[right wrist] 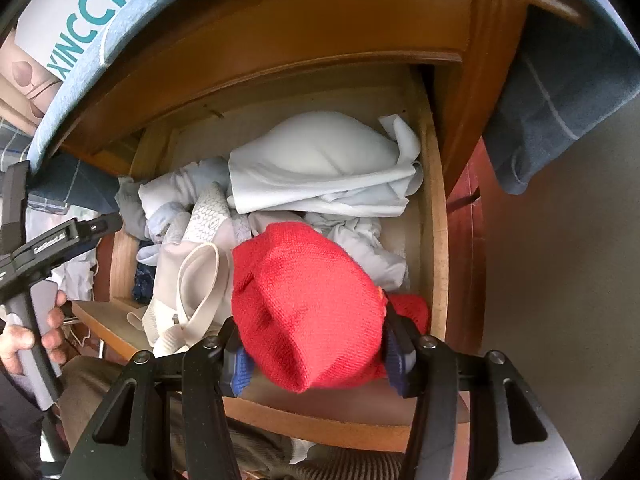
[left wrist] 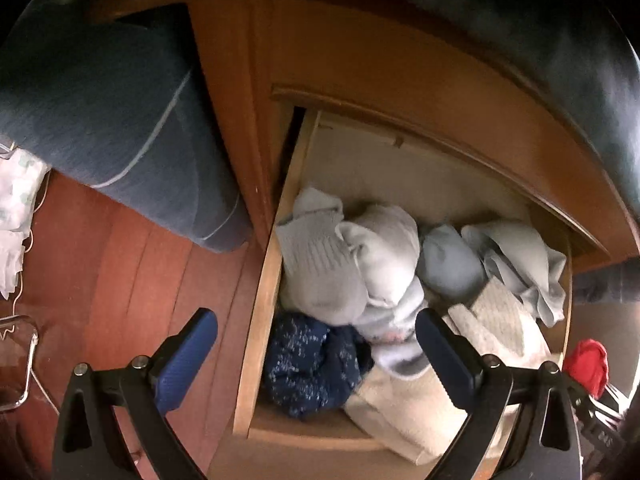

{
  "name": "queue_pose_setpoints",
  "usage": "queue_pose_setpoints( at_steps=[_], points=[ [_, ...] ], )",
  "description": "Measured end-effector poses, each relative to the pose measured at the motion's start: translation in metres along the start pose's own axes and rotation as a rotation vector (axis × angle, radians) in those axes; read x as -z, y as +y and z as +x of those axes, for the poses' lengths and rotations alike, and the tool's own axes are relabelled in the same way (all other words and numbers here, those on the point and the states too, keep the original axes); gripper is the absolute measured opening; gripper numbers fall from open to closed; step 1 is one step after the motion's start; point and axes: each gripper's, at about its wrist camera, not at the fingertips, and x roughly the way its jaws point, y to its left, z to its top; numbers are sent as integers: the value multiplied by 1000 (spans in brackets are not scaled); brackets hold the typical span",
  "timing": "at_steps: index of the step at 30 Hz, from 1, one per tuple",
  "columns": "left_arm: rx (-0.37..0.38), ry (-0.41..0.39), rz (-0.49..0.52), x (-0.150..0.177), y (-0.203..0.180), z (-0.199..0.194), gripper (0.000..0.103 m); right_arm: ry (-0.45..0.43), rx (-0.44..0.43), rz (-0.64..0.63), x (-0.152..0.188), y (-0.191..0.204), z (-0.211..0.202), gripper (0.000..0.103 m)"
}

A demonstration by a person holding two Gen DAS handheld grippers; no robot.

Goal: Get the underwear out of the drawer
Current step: 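Lower the left tool into the drawer and grasp the grey sock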

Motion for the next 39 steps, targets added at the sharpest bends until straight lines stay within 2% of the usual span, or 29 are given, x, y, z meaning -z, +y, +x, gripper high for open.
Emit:
queue_pose_setpoints(
  at_steps=[1, 3, 9, 15, 18, 23, 28, 35, 39],
  points=[
    [-7, -3, 1, -1, -1, 1, 98, 2, -6, 3, 0, -1, 0, 50],
    [-20, -3, 4, -4, -3, 6, 88, 5, -14, 10, 0, -1, 1, 50],
    [-5, 23, -12, -10, -8, 22, 88, 6, -34, 21, 0, -5, -1, 50],
    [-12, 1, -6, -10, -7, 27, 87, 5, -62, 36, 1, -8, -3, 51],
    [-26, 5, -17, -6, -8, 31, 78, 10, -76, 43, 0, -10, -3, 51],
    [-19, 18, -82, -2, 1, 38, 77, 7, -94, 47, 0, -12, -6, 52],
    [-46, 34, -93, -4, -4, 44, 77, 7, -109, 51, 1, -14, -7, 52],
    [-130, 13, -84, -3, -10, 47, 52, 7, -107, 49, 1, -13, -9, 52],
    [-125, 1, -71, 5, -4, 43, 37, 7, -102, 50, 0, -12, -9, 52]
  ],
)
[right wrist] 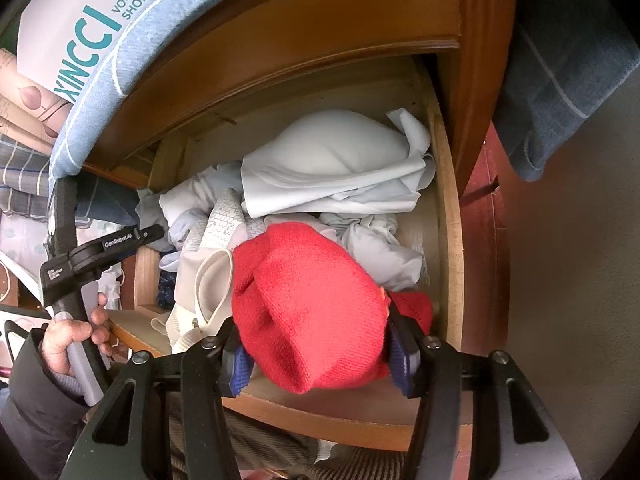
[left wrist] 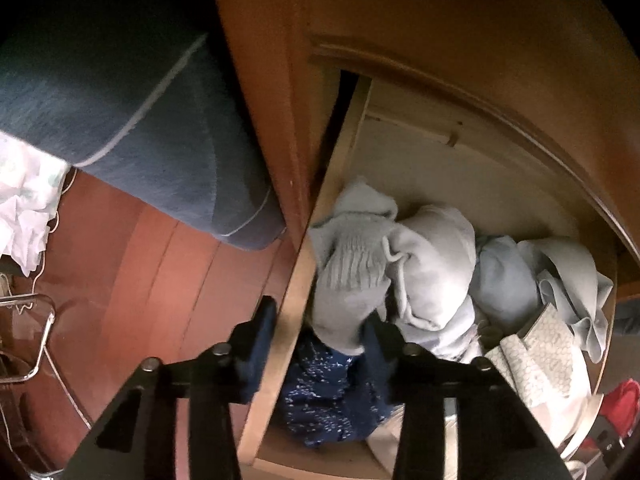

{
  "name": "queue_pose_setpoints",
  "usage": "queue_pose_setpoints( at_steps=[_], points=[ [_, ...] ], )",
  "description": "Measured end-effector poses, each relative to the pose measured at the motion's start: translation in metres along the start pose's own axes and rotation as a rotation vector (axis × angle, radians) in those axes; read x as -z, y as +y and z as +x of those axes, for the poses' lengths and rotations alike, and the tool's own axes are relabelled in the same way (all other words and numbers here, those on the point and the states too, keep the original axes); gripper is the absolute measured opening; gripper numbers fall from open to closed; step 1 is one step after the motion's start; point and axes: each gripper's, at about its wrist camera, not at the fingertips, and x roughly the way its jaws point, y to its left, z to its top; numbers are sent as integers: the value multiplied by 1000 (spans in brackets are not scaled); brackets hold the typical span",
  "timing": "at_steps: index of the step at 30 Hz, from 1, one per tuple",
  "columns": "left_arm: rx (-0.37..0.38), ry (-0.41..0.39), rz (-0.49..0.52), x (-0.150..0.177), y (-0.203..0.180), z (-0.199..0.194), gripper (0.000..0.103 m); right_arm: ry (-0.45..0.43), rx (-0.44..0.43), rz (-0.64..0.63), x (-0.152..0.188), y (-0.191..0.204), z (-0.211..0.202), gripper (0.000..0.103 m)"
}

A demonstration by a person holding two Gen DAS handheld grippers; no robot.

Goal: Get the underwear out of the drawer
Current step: 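Lower the left tool into the drawer and grasp the grey sock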

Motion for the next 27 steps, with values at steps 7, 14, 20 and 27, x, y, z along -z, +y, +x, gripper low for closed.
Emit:
queue_pose_setpoints(
  at_steps=[7, 14, 20, 27],
  points=[
    [46, 2, -10, 5, 13, -6, 25, -3, 15, -7, 0, 3, 3, 52],
    [53, -10, 12, 4, 13, -23, 13, -8, 16, -7, 0, 5, 3, 52],
    [85, -16, 84, 3, -14, -31, 10, -6, 10, -10, 1, 5, 2, 52],
    [51, -24, 70, -1, -21, -21, 16, -15, -6, 2, 2, 0, -1, 53]
  ],
)
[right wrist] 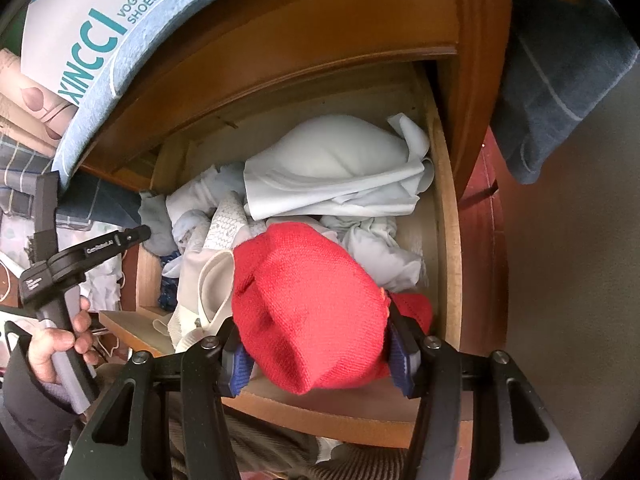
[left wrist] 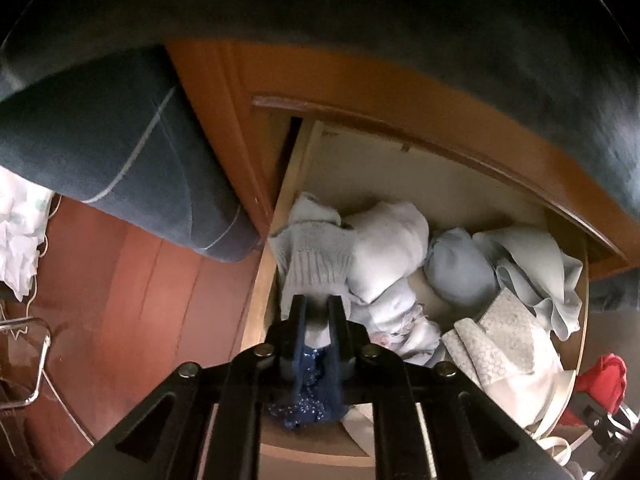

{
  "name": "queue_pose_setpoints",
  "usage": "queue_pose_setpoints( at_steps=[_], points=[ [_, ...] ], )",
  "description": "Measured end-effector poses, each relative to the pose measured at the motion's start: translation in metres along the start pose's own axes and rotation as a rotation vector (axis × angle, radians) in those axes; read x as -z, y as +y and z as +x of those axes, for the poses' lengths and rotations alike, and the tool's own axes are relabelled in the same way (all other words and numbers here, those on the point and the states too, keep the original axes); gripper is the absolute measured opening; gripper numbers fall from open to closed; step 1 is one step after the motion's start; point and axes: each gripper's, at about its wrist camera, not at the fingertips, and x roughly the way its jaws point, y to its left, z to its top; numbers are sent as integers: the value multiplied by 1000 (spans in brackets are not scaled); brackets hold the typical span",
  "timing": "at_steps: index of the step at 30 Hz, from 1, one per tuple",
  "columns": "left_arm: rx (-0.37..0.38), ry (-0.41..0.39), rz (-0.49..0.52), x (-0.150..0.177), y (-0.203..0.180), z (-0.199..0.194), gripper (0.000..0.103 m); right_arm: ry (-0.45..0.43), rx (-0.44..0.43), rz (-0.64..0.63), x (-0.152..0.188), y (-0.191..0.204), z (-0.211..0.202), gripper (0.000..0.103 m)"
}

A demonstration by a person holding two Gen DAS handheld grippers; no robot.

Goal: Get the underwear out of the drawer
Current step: 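Lower the left tool into the drawer and grasp the grey sock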

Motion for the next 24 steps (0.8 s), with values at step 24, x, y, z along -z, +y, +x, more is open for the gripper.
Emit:
queue_pose_setpoints(
  at_steps=[24],
  points=[
    [10, 18, -53, 3, -3, 33, 16, 9, -23, 9, -3, -2, -1, 53]
  ],
)
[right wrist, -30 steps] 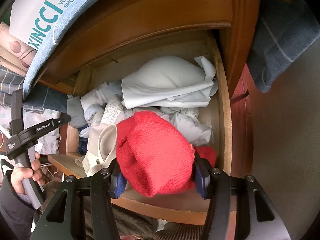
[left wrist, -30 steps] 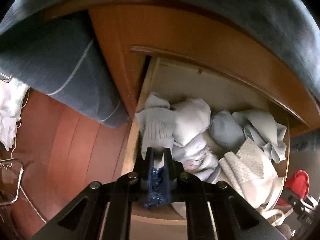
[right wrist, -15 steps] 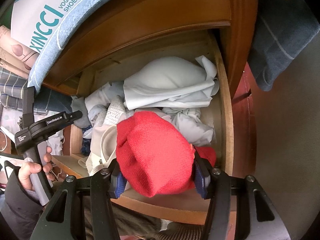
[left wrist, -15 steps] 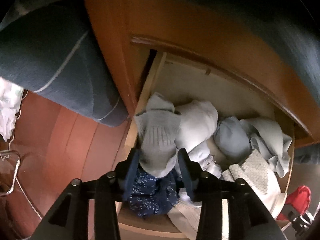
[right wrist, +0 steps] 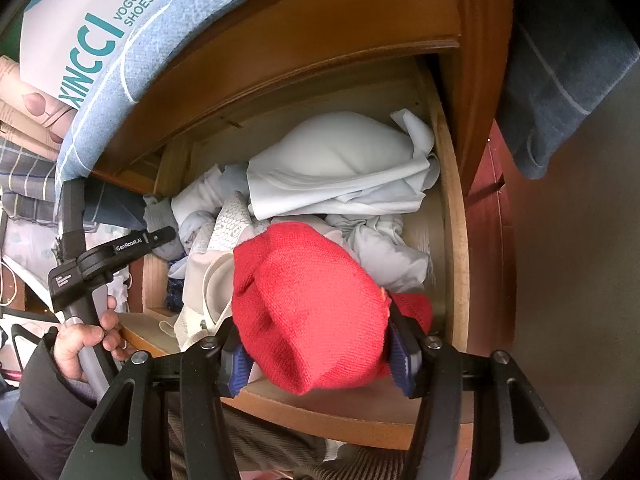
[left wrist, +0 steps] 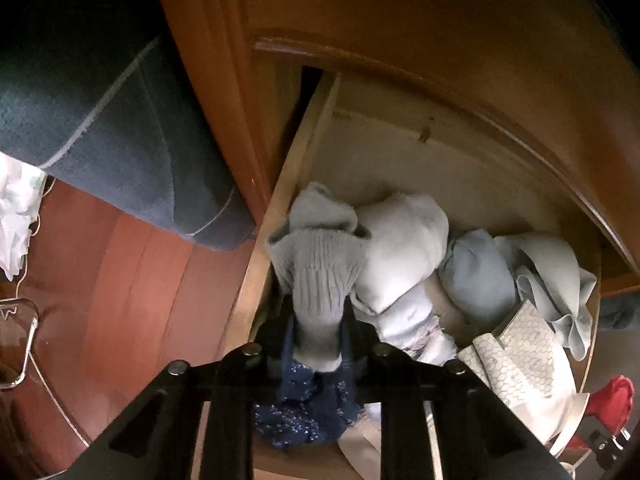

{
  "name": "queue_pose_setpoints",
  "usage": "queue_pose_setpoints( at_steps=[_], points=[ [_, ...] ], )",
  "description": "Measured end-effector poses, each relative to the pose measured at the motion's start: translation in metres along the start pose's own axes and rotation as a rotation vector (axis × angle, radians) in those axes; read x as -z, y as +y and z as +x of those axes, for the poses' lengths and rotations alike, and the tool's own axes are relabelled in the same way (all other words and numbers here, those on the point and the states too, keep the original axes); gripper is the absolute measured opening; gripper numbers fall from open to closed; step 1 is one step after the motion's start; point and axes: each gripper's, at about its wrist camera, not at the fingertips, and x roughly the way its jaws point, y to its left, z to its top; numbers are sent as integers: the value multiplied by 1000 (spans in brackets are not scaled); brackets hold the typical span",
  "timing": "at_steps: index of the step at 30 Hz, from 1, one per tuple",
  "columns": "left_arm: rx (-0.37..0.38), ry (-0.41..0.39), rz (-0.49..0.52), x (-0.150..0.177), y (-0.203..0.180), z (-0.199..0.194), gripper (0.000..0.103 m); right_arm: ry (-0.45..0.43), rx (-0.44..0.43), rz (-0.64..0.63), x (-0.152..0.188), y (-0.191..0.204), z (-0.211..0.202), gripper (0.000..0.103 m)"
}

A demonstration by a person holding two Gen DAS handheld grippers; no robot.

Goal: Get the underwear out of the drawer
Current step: 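Lower the left tool into the drawer and grasp the grey sock, then lift the grey sock with the left tool and drop it into the white box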

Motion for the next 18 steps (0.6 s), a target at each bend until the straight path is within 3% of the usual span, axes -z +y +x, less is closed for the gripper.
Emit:
queue_pose_setpoints(
  at_steps=[7, 18],
  points=[
    [-6, -24, 37, 7, -3, -16, 13, -5, 14, -3, 0, 2, 1, 53],
    [44, -80, 119, 23, 1, -75, 13, -7, 58, -32, 1, 13, 6, 53]
  ],
)
